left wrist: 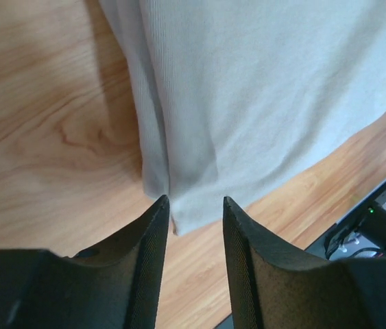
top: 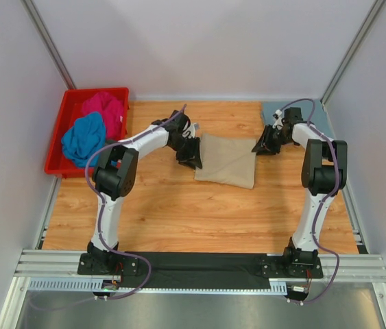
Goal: Fold and stack the t-shirts
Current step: Fold the tshirt
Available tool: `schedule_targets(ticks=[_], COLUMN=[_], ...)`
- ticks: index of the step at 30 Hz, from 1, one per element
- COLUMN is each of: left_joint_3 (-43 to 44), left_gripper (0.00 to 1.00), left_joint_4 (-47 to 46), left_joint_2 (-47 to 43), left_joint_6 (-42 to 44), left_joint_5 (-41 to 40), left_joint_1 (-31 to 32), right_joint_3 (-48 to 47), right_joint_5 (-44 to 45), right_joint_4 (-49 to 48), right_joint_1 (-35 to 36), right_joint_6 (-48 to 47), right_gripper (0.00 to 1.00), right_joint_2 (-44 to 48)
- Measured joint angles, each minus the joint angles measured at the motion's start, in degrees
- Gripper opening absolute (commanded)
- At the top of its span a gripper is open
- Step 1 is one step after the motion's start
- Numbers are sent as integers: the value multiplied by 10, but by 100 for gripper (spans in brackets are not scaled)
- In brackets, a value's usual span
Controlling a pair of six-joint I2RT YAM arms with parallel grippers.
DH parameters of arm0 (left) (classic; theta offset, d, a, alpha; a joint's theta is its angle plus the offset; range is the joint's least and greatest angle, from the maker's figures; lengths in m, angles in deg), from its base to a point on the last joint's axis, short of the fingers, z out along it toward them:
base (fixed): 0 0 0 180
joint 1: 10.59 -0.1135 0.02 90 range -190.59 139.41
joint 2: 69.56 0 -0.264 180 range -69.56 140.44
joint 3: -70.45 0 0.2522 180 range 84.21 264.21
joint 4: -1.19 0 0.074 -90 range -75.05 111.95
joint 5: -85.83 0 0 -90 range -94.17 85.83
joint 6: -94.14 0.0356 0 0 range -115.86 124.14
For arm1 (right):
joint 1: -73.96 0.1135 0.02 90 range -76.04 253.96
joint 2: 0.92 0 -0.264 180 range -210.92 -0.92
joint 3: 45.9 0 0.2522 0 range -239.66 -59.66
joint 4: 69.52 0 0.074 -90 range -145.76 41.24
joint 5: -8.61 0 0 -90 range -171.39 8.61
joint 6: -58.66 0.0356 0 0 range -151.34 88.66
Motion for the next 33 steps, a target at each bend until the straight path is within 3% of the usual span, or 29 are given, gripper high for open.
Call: schedule_targets(ticks=[4, 8, 11, 21, 30, 32, 33], left_joint_3=[13, 41, 70, 165, 193, 194, 194], left_gripper=[47, 47, 47, 47, 50, 51, 51], left_joint_4=[24, 7, -15, -27, -6, 6, 13], left_joint_2=[-32, -42, -21, 126, 138, 132, 127], left_joint_6=[-13, -39, -65, -95, -87, -77, -73], left_joint_5=[-21, -10, 5, 7, 12, 12, 13], left_joint_1=[-2, -2, -2, -2, -8, -9, -10], right_joint_3=[-57, -75, -73, 141, 192, 192, 192], right_joint_5=[16, 21, 10, -15, -2, -2, -2], right_joint_4=[63, 118, 153, 124, 125, 125, 125], right_joint_1=[-1, -2, 1, 57, 47, 47, 47], right_joint_6=[-3, -1, -1, 4, -11, -10, -10], right_gripper=[41, 20, 12, 9, 14, 24, 37], right_joint_2=[4, 33, 56, 104, 132, 146, 156])
